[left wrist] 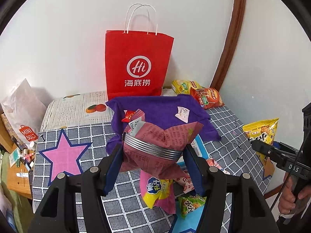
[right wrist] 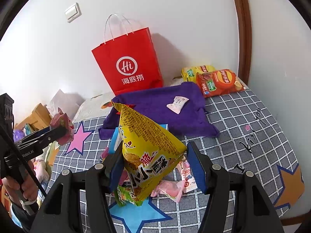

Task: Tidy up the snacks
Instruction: 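Carry the pink packet with the left tool while the right tool carries the yellow bag to the towel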

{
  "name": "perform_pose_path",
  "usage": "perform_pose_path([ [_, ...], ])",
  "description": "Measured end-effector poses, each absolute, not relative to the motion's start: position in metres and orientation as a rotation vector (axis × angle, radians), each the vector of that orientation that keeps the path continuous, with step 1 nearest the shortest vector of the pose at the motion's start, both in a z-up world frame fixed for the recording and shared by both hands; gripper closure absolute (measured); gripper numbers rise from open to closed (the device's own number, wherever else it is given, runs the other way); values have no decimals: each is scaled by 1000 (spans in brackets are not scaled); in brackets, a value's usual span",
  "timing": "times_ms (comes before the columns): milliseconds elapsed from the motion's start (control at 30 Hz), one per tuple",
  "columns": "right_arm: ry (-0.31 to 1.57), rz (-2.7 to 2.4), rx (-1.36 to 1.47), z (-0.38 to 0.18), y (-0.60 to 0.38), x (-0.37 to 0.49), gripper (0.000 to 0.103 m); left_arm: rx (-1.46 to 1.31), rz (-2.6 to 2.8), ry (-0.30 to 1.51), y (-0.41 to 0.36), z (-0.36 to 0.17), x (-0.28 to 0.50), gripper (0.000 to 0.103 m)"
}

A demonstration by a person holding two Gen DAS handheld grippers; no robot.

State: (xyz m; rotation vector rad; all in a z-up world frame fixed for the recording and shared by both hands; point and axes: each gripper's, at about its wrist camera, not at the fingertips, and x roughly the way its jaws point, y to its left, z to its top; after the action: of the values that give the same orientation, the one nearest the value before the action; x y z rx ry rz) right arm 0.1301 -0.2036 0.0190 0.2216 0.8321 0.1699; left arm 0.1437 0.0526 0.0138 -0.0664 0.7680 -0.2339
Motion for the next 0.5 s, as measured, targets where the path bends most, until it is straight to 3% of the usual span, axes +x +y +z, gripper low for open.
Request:
perform_pose_path([
  [500,847,175,203,16,-195,165,42,-76,-240,790,58,5,178,43],
])
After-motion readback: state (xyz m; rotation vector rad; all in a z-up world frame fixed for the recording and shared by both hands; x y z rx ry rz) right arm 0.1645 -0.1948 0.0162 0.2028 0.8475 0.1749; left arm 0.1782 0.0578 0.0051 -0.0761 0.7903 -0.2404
